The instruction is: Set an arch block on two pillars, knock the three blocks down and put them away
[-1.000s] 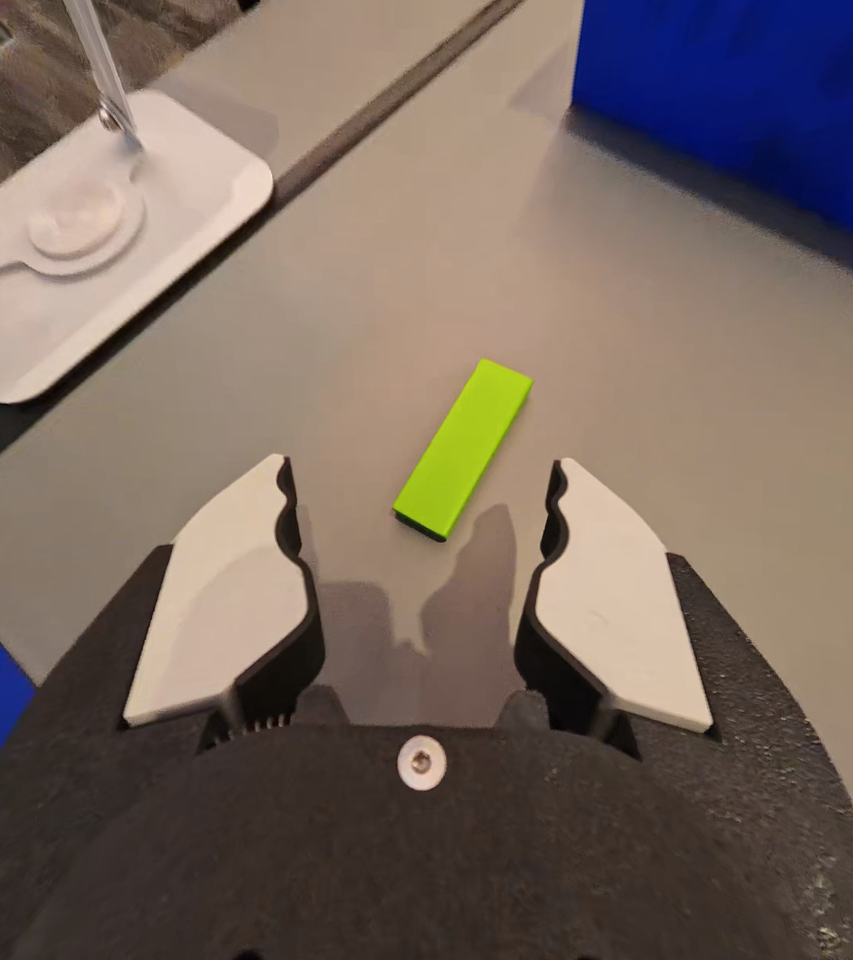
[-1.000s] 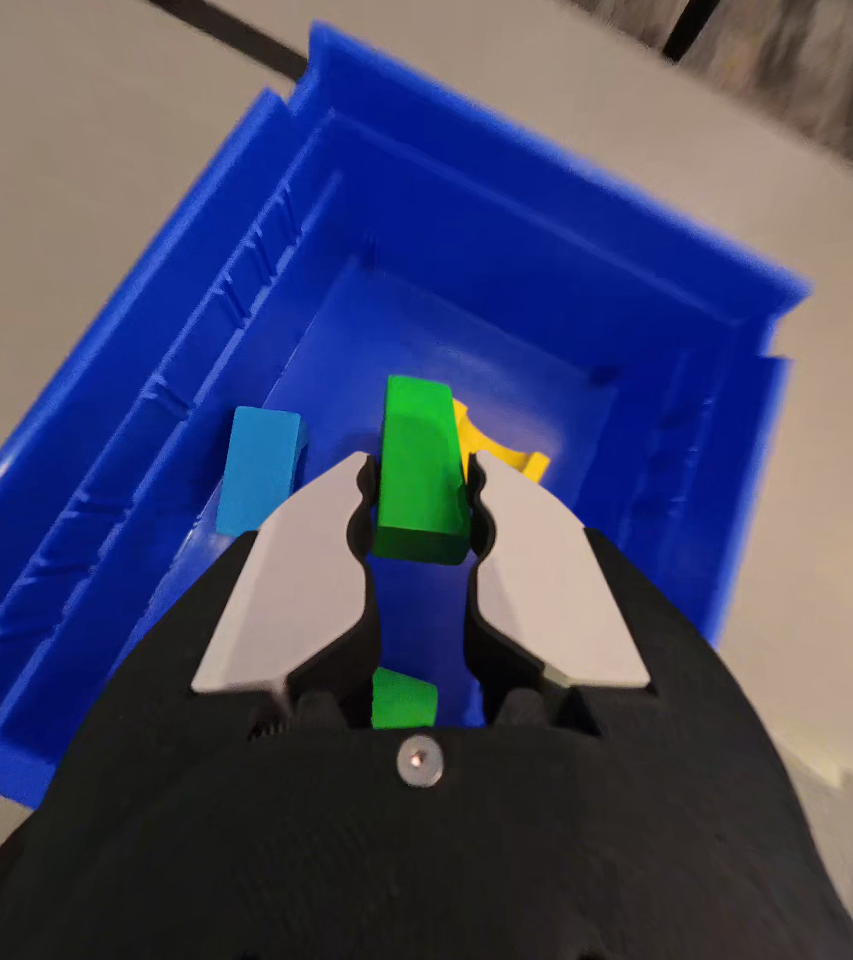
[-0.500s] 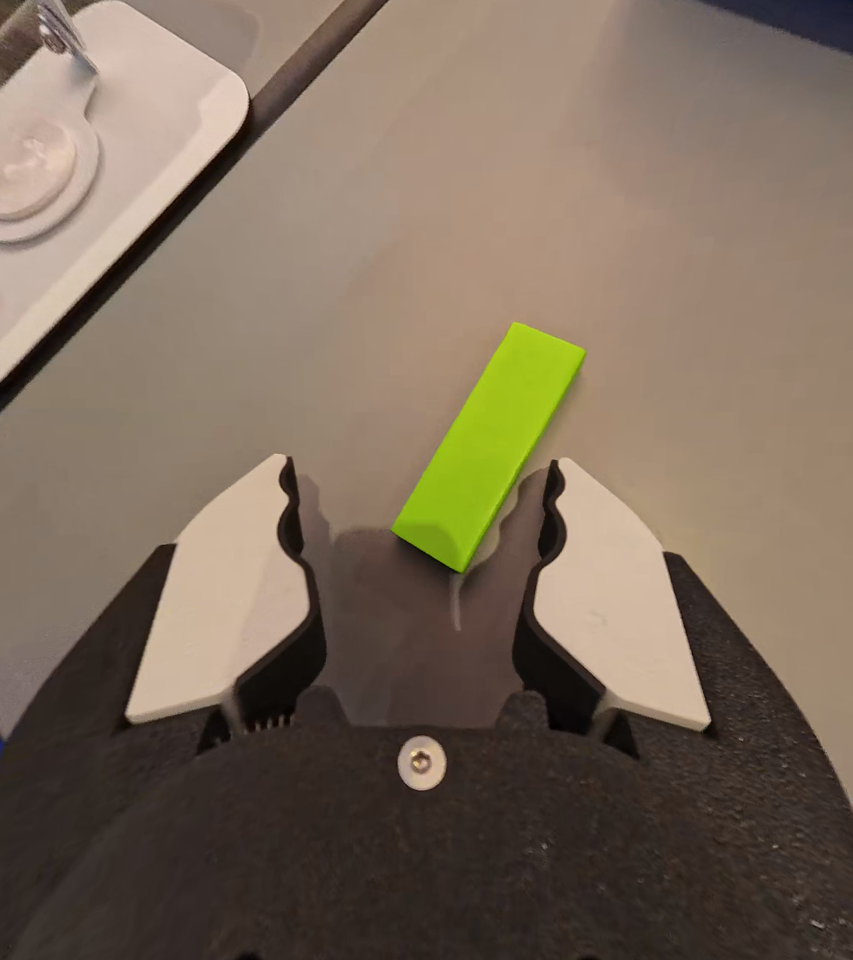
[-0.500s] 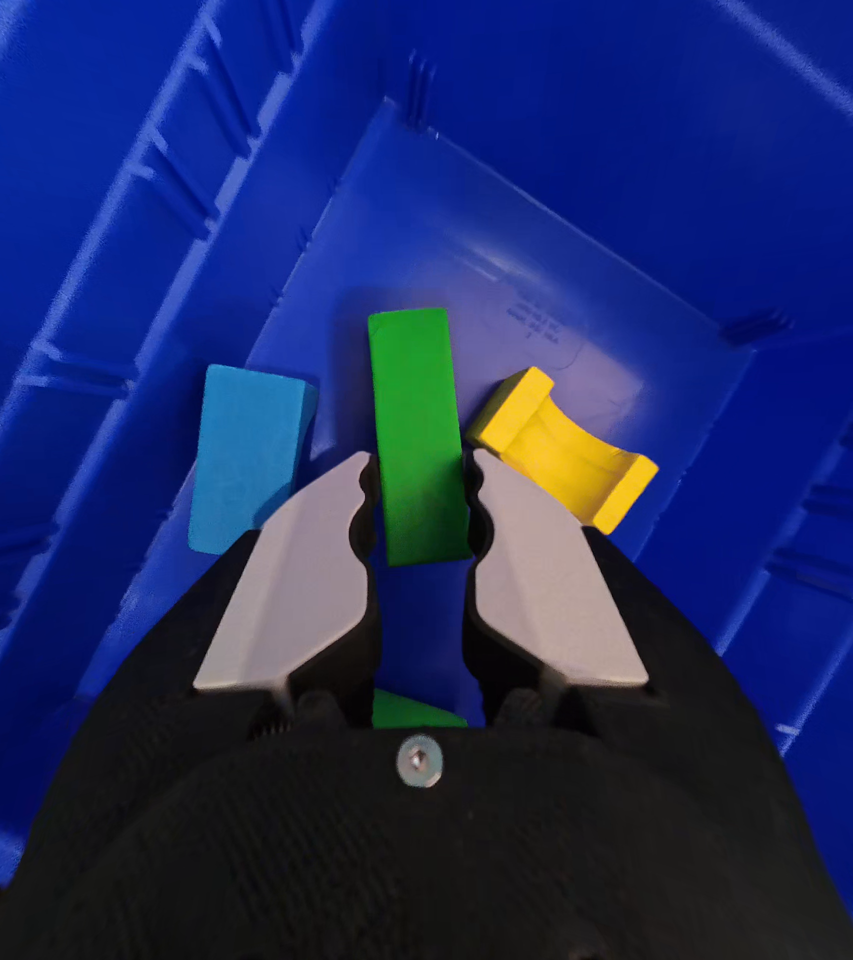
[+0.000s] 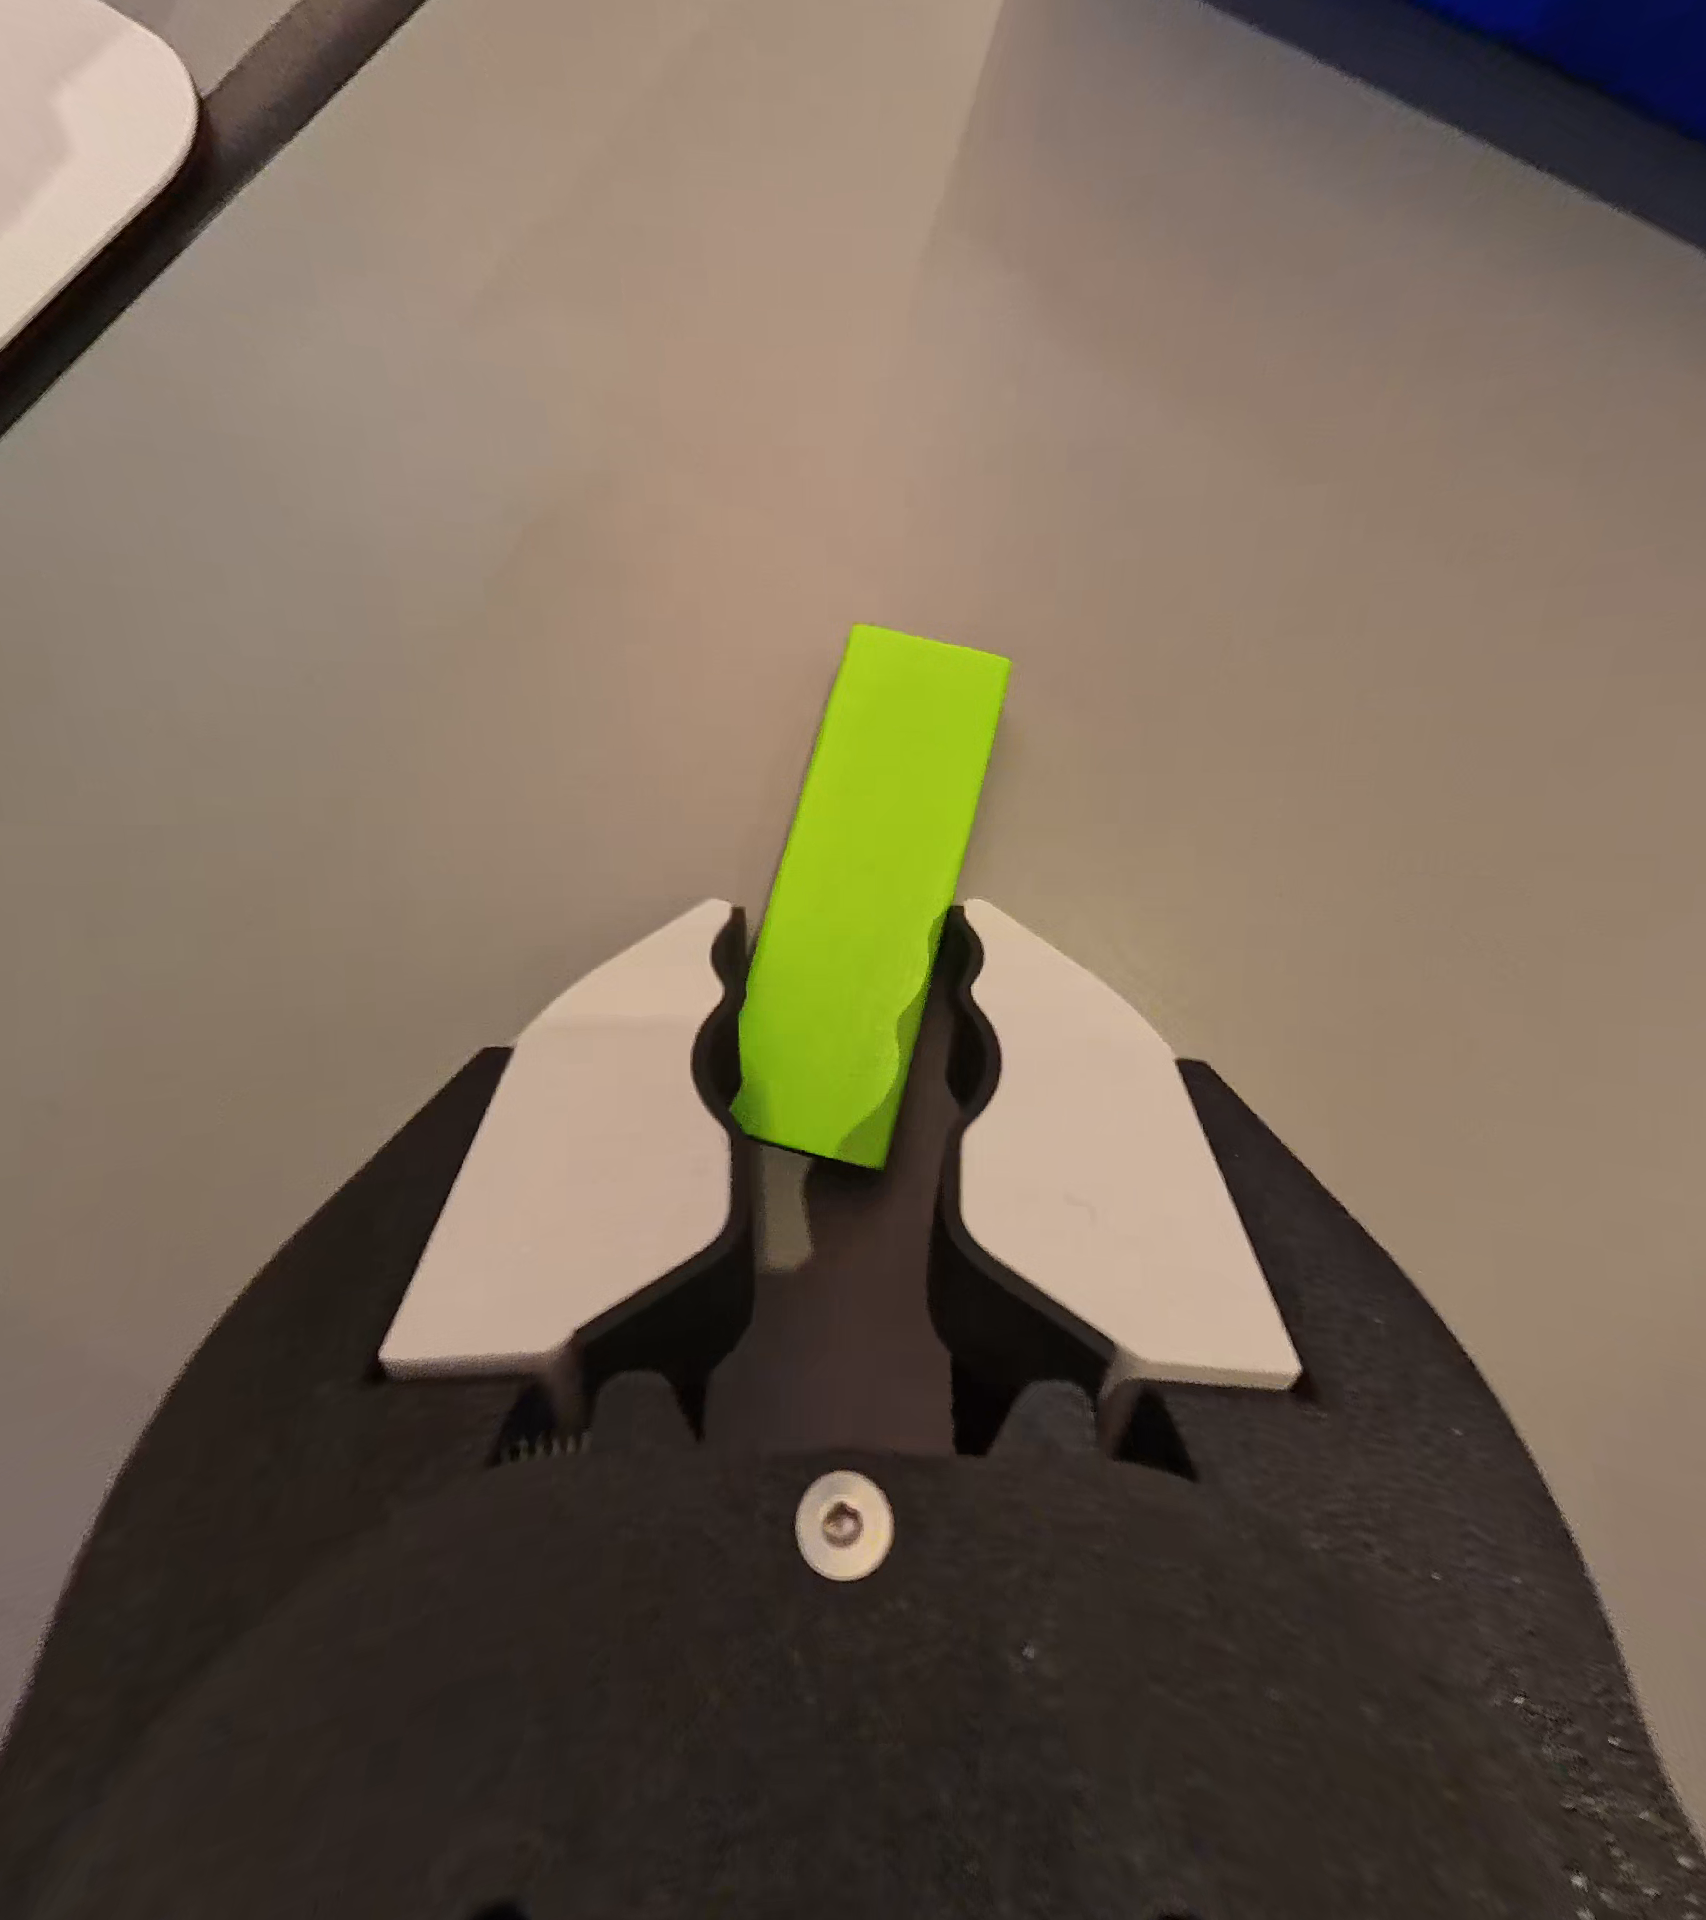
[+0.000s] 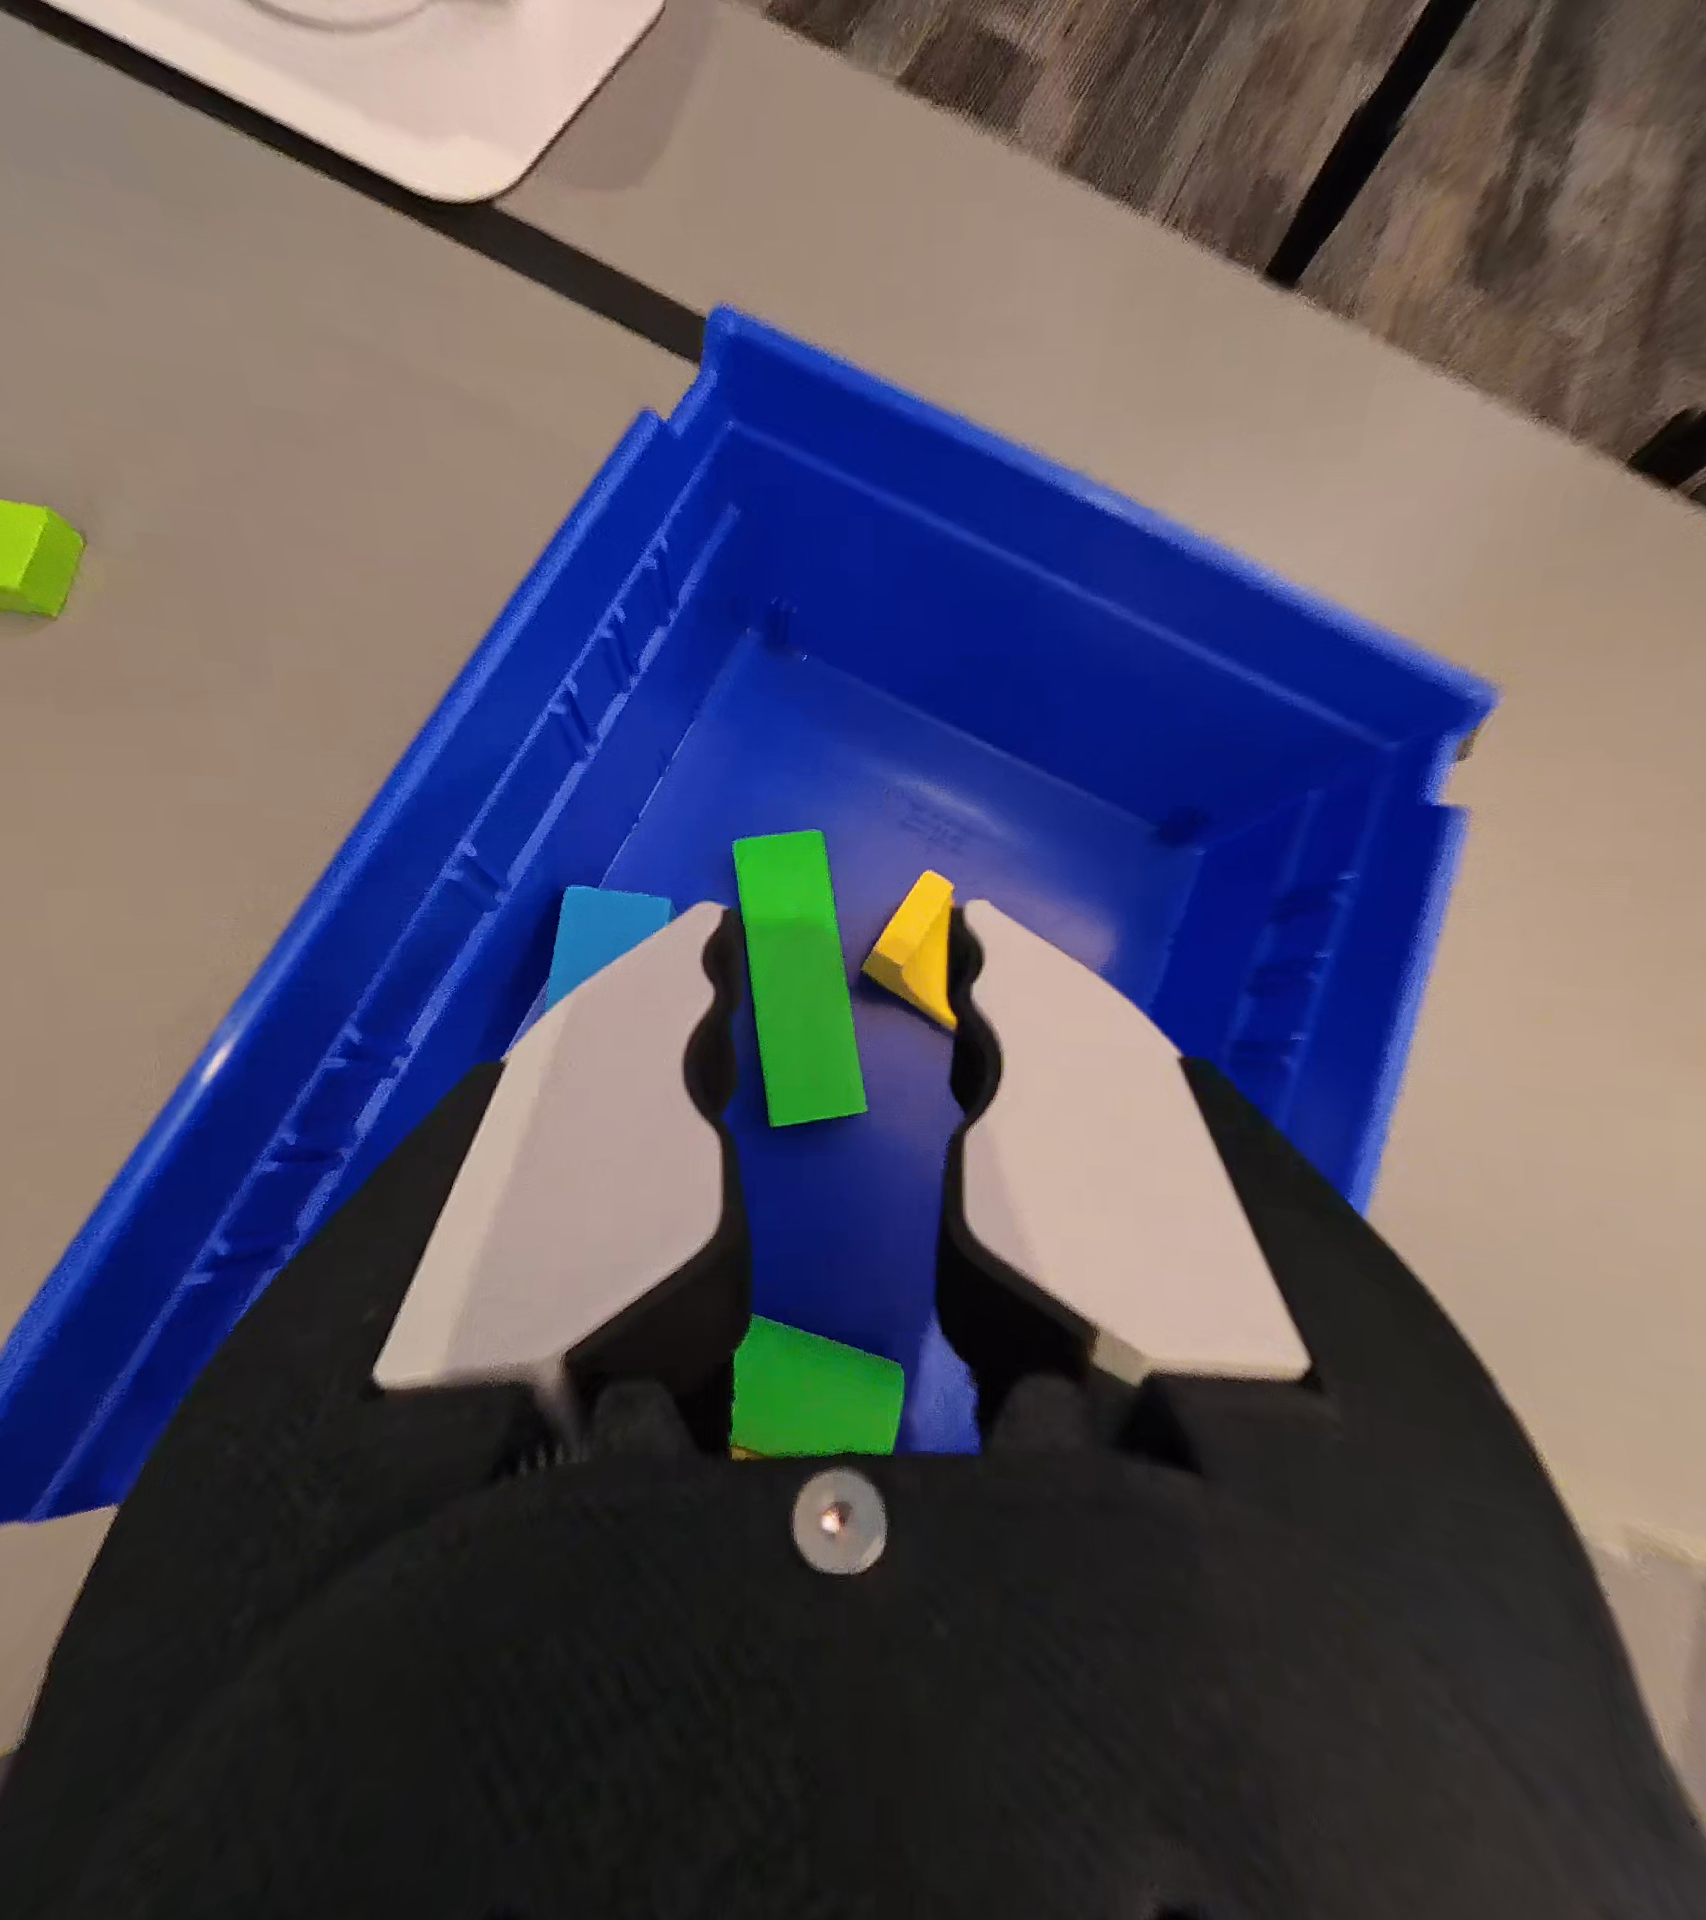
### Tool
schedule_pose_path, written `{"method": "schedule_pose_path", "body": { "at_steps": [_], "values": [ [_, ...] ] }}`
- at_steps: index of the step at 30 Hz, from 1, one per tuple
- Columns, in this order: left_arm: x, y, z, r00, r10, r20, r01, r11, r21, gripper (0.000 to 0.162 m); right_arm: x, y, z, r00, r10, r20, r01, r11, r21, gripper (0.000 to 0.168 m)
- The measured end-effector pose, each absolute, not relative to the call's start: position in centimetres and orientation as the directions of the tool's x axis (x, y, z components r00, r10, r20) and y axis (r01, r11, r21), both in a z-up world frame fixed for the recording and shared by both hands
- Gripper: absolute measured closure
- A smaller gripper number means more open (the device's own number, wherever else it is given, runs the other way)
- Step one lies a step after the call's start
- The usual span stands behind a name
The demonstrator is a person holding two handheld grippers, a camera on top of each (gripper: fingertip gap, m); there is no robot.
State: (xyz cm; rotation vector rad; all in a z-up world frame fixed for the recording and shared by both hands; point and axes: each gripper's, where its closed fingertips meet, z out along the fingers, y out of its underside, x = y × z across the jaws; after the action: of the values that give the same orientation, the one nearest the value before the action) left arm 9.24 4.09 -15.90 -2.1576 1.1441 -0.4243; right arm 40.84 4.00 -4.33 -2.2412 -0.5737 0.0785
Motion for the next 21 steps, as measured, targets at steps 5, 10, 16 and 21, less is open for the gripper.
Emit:
{"method": "schedule_pose_path", "body": {
  "at_steps": [5, 10, 16, 21],
  "values": [
    [9.9, 3.1, -15.2, 0.541, -0.839, -0.059, -0.643, -0.367, -0.672, 0.128, 38.7, 3.7, 0.6, 0.869, 0.430, 0.244, 0.433, -0.424, -0.796, 0.130],
    [11.5, 0.8, -10.3, 0.470, -0.874, -0.125, -0.638, -0.238, -0.732, 0.128, 29.7, 0.7, 4.4, 0.657, 0.689, 0.306, 0.525, -0.127, -0.841, 0.130],
    [13.0, -3.8, -4.1, 0.338, -0.920, -0.198, -0.616, -0.057, -0.786, 0.128, 17.9, -4.6, 3.1, 0.199, 0.946, 0.255, 0.530, 0.115, -0.840, 0.120],
    [13.7, -6.8, -1.5, 0.261, -0.929, -0.263, -0.619, 0.048, -0.784, 0.129, 13.5, -5.9, 0.0, 0.038, 0.971, 0.235, 0.596, 0.167, -0.785, 0.117]
  ]
}}
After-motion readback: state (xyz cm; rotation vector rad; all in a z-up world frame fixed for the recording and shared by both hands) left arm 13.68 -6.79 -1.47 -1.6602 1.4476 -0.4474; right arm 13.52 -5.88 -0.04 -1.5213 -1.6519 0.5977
